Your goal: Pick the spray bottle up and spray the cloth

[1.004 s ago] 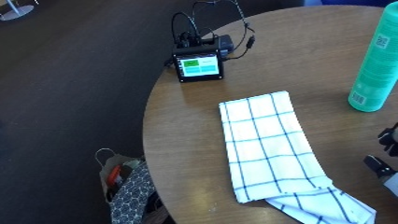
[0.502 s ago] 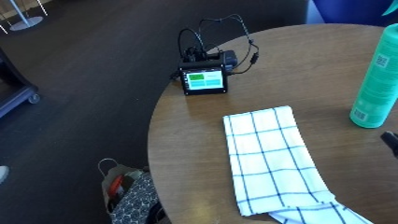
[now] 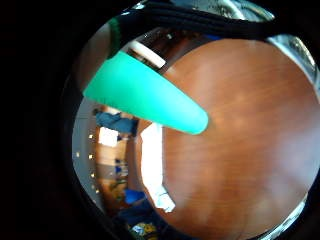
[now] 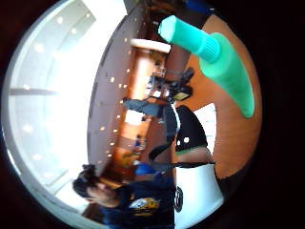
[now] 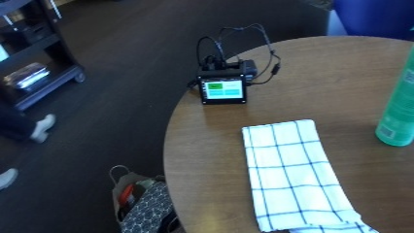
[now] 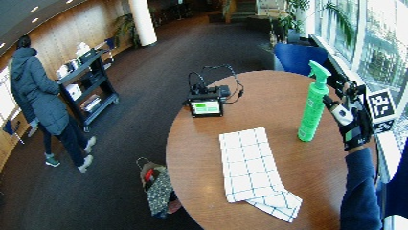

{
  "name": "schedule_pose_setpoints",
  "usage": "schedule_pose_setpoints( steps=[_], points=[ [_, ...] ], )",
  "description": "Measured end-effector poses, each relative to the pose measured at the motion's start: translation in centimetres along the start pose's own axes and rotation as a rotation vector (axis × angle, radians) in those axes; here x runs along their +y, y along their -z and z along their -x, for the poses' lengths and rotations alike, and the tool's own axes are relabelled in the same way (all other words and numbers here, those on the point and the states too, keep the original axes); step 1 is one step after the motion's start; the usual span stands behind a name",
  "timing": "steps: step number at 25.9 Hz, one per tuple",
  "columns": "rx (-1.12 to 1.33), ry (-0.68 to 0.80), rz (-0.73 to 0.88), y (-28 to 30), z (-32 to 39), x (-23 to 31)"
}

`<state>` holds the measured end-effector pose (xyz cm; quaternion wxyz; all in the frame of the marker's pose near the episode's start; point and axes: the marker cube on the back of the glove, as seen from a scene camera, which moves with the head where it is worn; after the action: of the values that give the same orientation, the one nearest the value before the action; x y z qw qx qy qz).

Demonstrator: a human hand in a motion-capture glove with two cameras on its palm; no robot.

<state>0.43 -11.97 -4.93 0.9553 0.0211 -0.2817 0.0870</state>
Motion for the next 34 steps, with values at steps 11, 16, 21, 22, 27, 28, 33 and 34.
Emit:
schedule_pose_setpoints(
  steps=[11, 16, 21, 22, 27, 28, 33, 34],
  points=[
    [-0.201, -0.076, 0.02, 6.9, -5.1, -4.7],
    [-0.105, -0.099, -0.021, 6.4, -5.3, -6.1],
    [-0.212, -0.153, -0.022, 5.6, -6.7, -5.7],
    [-0.232, -0.162, -0.023, 5.6, -6.9, -5.5],
    [-0.264, -0.155, -0.049, 6.0, -7.8, -4.8],
    [-0.265, -0.153, -0.061, 6.3, -8.1, -4.5],
    [-0.229, -0.151, -0.153, 7.6, -8.7, -3.4],
    [-0.217, -0.149, -0.169, 7.6, -8.8, -3.3]
  ],
)
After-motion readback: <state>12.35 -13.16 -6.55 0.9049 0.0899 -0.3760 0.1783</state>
